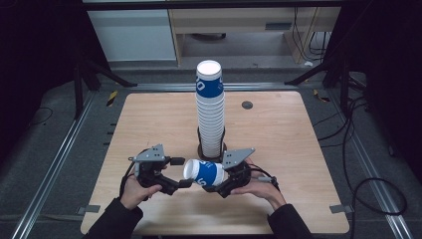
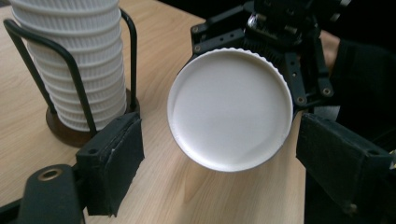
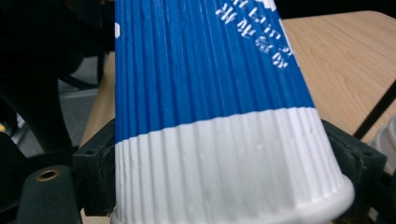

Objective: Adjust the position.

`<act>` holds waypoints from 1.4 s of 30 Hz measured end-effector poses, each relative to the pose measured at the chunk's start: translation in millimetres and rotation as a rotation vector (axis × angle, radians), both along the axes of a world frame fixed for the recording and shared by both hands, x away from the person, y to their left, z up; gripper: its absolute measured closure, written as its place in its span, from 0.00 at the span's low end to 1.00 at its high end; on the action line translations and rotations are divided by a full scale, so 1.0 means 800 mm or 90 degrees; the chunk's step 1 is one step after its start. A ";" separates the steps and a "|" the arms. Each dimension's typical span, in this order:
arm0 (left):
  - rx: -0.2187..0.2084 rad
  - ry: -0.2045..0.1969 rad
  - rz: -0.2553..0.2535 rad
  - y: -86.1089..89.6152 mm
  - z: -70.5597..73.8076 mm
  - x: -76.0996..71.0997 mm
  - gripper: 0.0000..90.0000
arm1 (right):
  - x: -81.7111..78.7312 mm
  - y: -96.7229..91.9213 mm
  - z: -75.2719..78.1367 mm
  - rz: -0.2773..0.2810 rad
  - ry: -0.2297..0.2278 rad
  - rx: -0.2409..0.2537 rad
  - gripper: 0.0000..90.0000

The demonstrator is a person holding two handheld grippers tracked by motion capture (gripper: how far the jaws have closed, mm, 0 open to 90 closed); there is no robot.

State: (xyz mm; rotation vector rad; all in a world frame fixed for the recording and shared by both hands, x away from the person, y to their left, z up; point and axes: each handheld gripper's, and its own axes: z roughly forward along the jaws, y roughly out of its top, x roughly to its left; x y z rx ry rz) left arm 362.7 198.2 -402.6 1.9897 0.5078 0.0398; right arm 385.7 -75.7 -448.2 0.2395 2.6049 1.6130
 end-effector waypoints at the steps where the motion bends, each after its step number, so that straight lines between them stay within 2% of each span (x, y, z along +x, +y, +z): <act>1: 0.024 0.002 -0.006 -0.002 -0.004 0.001 0.15 | 0.000 0.001 -0.001 0.000 -0.003 -0.008 0.18; 2: 0.024 0.002 -0.006 -0.002 -0.004 0.001 0.15 | 0.000 0.001 -0.001 0.000 -0.003 -0.008 0.18; 4: 0.049 0.006 -0.013 -0.006 -0.008 0.001 0.15 | -0.001 0.003 -0.003 0.000 -0.010 -0.025 0.18; 5: 0.071 0.010 -0.025 -0.010 -0.012 0.001 0.15 | -0.002 0.005 -0.006 0.002 -0.017 -0.044 0.18; 7: 0.087 0.016 -0.034 -0.014 -0.016 0.001 0.14 | -0.003 0.008 -0.009 0.007 -0.020 -0.059 0.18; 8: 0.087 0.016 -0.034 -0.014 -0.016 0.001 0.14 | -0.003 0.008 -0.009 0.007 -0.020 -0.059 0.18; 9: 0.099 0.025 -0.044 -0.018 -0.020 0.002 0.14 | -0.005 0.012 -0.012 0.011 -0.025 -0.075 0.18; 10: 0.099 0.025 -0.044 -0.018 -0.020 0.002 0.14 | -0.005 0.012 -0.012 0.011 -0.025 -0.075 0.18; 11: 0.113 0.029 -0.049 -0.021 -0.023 0.002 0.14 | -0.007 0.016 -0.015 0.016 -0.030 -0.089 0.18; 19: 0.132 0.047 -0.070 -0.028 -0.031 0.002 0.19 | -0.012 0.029 -0.024 0.039 -0.037 -0.127 0.18; 22: 0.137 0.049 -0.070 -0.029 -0.033 0.002 0.20 | -0.014 0.031 -0.024 0.043 -0.038 -0.130 0.18; 25: 0.140 0.054 -0.073 -0.030 -0.034 0.002 0.26 | -0.014 0.031 -0.024 0.046 -0.044 -0.129 0.18; 35: 0.150 0.051 -0.080 -0.031 -0.035 0.001 0.28 | -0.014 0.033 -0.026 0.050 -0.038 -0.136 0.16; 42: 0.127 0.042 -0.067 -0.022 -0.030 0.003 0.29 | -0.010 0.027 -0.021 0.027 -0.018 -0.109 0.09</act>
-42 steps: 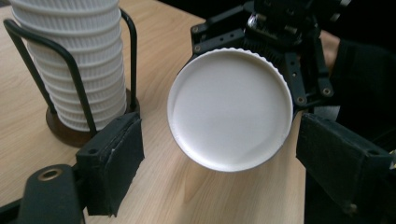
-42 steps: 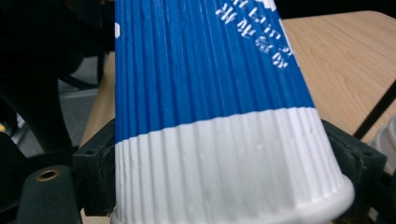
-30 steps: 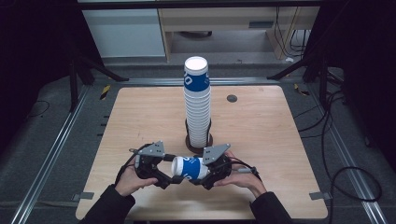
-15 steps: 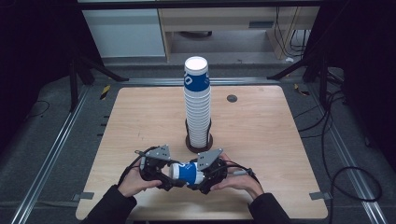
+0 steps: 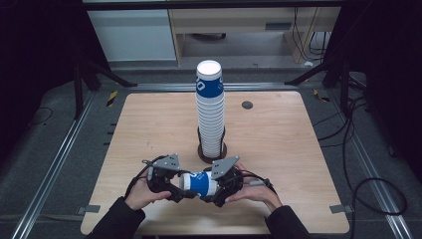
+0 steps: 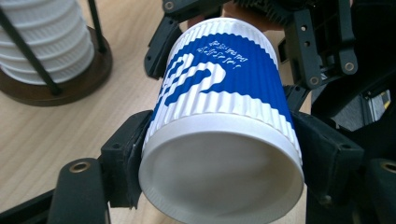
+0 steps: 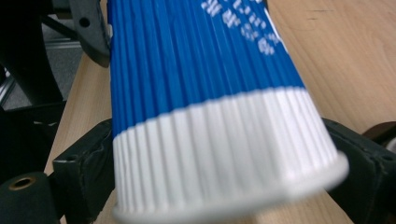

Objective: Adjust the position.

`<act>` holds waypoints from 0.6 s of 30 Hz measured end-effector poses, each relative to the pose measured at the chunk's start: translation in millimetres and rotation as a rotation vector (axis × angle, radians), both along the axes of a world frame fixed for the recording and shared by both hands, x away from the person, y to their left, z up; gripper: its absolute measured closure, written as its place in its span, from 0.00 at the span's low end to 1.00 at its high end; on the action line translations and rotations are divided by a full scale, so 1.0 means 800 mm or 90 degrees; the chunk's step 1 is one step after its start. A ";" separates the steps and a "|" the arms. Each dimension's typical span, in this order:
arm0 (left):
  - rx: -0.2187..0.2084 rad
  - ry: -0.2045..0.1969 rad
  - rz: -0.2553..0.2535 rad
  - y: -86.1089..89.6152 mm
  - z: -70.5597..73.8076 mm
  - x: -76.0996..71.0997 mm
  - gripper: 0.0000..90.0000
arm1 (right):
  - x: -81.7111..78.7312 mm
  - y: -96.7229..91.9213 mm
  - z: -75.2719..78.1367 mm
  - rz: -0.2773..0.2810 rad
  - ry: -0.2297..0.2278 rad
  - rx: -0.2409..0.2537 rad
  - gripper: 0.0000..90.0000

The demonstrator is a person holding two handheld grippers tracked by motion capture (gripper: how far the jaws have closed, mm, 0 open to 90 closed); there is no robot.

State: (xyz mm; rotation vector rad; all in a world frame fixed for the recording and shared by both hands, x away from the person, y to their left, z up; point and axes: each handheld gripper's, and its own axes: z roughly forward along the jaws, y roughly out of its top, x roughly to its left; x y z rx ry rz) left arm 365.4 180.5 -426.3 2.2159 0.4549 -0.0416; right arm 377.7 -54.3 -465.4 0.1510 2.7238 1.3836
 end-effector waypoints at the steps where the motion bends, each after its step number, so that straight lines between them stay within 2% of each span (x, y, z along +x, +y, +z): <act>1: -0.007 -0.001 0.005 0.002 0.001 0.000 0.29 | 0.001 -0.002 0.001 -0.003 0.001 0.004 0.09; 4: -0.014 -0.007 0.013 0.008 0.004 0.002 0.29 | 0.003 -0.006 0.004 -0.011 0.008 0.013 0.08; 5: -0.030 -0.013 0.026 0.015 0.007 0.003 0.29 | 0.005 -0.010 0.007 -0.019 0.014 0.027 0.08; 6: -0.030 -0.013 0.026 0.015 0.007 0.003 0.29 | 0.006 -0.012 0.009 -0.023 0.019 0.034 0.08; 7: -0.047 -0.019 0.037 0.021 0.010 0.005 0.29 | 0.007 -0.014 0.010 -0.026 0.019 0.040 0.08; 8: -0.047 -0.019 0.037 0.021 0.010 0.005 0.29 | 0.007 -0.014 0.010 -0.026 0.019 0.040 0.08; 9: -0.063 -0.025 0.047 0.027 0.011 0.007 0.29 | 0.009 -0.018 0.012 -0.034 0.021 0.049 0.08; 10: -0.063 -0.025 0.047 0.027 0.011 0.007 0.29 | 0.009 -0.018 0.012 -0.034 0.021 0.049 0.08; 11: -0.083 -0.027 0.057 0.032 0.011 0.008 0.29 | 0.010 -0.021 0.013 -0.041 0.023 0.054 0.08; 12: -0.083 -0.027 0.057 0.032 0.011 0.008 0.29 | 0.011 -0.023 0.014 -0.042 0.025 0.060 0.08; 13: -0.102 -0.032 0.064 0.035 0.012 0.009 0.29 | 0.012 -0.024 0.015 -0.043 0.027 0.064 0.08; 14: -0.102 -0.032 0.064 0.035 0.012 0.009 0.29 | 0.012 -0.024 0.015 -0.043 0.027 0.064 0.08; 15: -0.124 -0.036 0.066 0.037 0.013 0.009 0.29 | 0.012 -0.025 0.016 -0.045 0.028 0.076 0.08; 16: -0.124 -0.036 0.066 0.037 0.013 0.009 0.29 | 0.012 -0.025 0.016 -0.045 0.028 0.076 0.08; 17: -0.144 -0.037 0.063 0.037 0.014 0.008 0.29 | 0.013 -0.027 0.018 -0.045 0.033 0.089 0.08; 18: -0.144 -0.037 0.063 0.037 0.014 0.008 0.29 | 0.013 -0.027 0.018 -0.045 0.033 0.089 0.08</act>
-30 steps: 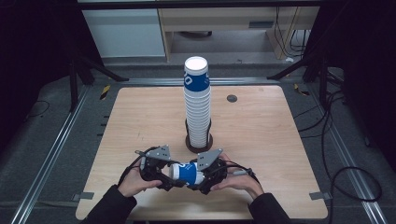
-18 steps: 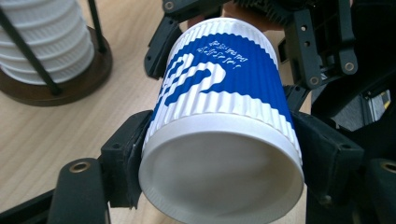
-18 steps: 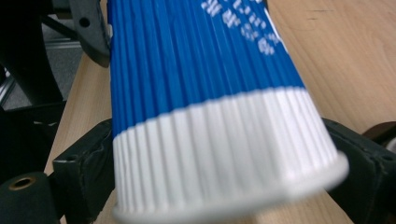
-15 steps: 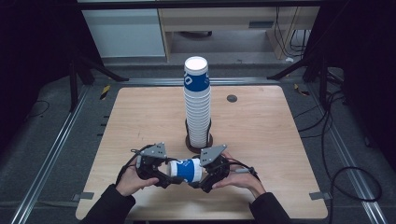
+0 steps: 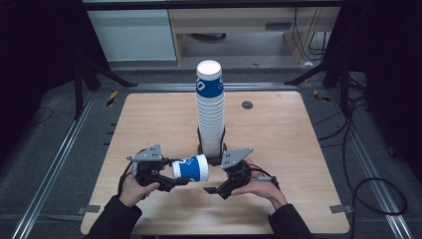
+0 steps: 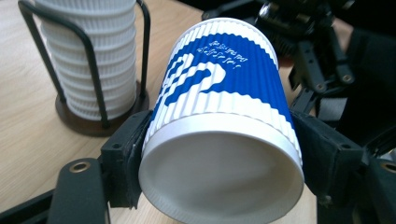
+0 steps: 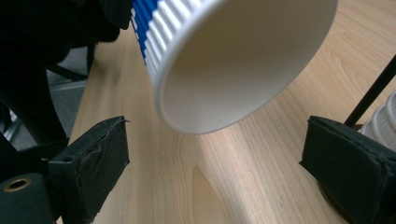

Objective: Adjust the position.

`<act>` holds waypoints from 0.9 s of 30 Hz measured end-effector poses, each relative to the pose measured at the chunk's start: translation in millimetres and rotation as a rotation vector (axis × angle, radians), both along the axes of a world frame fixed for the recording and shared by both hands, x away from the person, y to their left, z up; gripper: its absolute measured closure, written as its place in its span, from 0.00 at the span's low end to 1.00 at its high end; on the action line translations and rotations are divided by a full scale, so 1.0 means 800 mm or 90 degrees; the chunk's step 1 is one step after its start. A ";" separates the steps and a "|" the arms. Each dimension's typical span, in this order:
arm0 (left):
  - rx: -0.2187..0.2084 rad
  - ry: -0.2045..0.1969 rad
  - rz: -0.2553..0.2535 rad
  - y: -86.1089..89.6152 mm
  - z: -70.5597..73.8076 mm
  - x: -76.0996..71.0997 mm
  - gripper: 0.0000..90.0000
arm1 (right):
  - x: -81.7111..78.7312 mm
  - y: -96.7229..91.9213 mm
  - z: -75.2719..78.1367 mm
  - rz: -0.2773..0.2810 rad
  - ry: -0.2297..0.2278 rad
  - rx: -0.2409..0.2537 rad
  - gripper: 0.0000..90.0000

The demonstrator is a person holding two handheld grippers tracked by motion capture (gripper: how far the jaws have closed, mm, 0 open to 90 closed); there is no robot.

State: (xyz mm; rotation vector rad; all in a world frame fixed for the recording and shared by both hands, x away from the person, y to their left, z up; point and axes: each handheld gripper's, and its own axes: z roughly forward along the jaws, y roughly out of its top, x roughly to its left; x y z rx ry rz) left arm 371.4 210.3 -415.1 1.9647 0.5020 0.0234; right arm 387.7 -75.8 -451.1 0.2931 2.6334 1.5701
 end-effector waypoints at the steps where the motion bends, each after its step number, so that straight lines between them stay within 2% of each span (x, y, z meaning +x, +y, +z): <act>1: -0.021 0.004 -0.011 -0.002 0.001 -0.002 0.29 | 0.001 -0.001 0.001 0.001 0.005 0.014 0.08; 4: -0.032 0.004 -0.021 -0.006 0.002 -0.004 0.29 | 0.000 -0.002 0.003 0.007 0.012 0.031 0.09; 9: -0.037 0.005 -0.044 -0.013 0.001 -0.008 0.29 | -0.002 -0.005 0.010 0.028 0.023 0.088 0.12; 11: -0.038 0.006 -0.050 -0.014 0.000 -0.008 0.29 | -0.002 -0.006 0.011 0.029 0.023 0.095 0.12; 24: -0.041 0.021 -0.080 -0.017 -0.006 -0.006 0.29 | -0.004 -0.003 0.009 0.053 0.040 0.097 0.14; 25: -0.038 0.021 -0.085 -0.018 -0.006 -0.007 0.29 | -0.004 -0.003 0.009 0.058 0.048 0.099 0.13; 27: -0.033 0.023 -0.089 -0.019 -0.007 -0.006 0.29 | -0.005 -0.002 0.009 0.061 0.045 0.095 0.14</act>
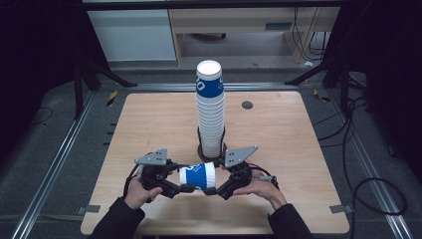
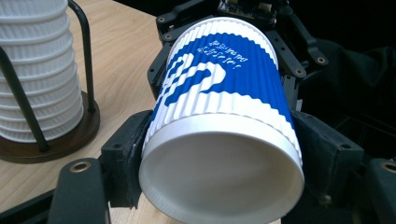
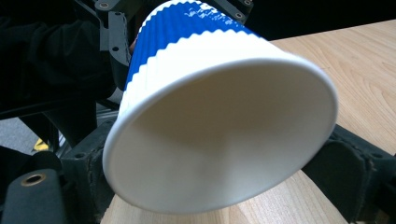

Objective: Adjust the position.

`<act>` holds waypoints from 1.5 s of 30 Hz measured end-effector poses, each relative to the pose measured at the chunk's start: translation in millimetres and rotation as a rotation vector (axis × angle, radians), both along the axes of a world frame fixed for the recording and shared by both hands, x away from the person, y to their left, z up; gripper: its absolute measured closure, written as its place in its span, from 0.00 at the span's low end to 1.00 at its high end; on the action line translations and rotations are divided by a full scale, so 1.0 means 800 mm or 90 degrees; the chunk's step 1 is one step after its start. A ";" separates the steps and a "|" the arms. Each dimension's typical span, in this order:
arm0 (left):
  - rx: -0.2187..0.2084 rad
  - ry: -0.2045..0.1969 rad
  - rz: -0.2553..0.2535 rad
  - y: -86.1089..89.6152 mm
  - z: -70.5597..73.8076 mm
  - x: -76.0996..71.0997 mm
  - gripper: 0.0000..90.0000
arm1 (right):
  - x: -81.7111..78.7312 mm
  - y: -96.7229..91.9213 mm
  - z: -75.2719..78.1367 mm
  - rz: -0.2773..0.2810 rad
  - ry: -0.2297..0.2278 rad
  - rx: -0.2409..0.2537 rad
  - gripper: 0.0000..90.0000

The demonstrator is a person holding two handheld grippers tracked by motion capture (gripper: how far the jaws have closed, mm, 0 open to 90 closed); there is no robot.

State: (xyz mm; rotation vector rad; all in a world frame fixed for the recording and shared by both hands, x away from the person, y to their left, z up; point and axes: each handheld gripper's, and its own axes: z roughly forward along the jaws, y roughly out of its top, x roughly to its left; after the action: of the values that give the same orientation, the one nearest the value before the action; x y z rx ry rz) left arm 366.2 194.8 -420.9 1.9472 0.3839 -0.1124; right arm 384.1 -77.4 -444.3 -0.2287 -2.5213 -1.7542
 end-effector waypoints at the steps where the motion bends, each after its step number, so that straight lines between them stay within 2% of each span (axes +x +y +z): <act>1: 0.001 0.003 -0.002 0.000 -0.001 0.000 0.29 | 0.000 0.000 0.000 0.002 0.002 -0.001 0.14; 5: 0.015 0.004 -0.006 -0.001 -0.003 0.001 0.29 | 0.000 0.001 -0.002 0.009 0.006 -0.017 0.16; 15: 0.014 0.004 -0.004 -0.001 -0.001 0.001 0.28 | -0.001 -0.002 0.001 0.010 -0.003 -0.019 0.18; 24: 0.017 -0.012 0.026 0.006 0.005 0.001 0.24 | 0.001 -0.008 0.004 -0.006 -0.014 -0.023 0.18; 34: 0.030 -0.022 0.034 0.014 0.010 0.002 0.22 | 0.001 -0.009 0.003 -0.008 -0.019 -0.032 0.18; 41: 0.065 -0.030 0.037 0.022 0.014 0.004 0.18 | 0.003 -0.013 0.004 -0.016 -0.023 -0.038 0.18; 42: 0.076 -0.031 0.036 0.023 0.014 0.004 0.17 | 0.003 -0.013 0.004 -0.017 -0.030 -0.054 0.18; 45: 0.120 -0.037 0.034 0.021 0.009 0.005 0.17 | 0.004 -0.012 0.002 -0.016 -0.031 -0.069 0.18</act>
State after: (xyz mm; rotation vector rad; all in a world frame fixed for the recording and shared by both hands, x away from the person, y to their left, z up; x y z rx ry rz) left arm 369.9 211.8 -413.5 2.1182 0.4191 0.0161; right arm 387.2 -87.2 -442.5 -0.2267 -2.6625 -1.6529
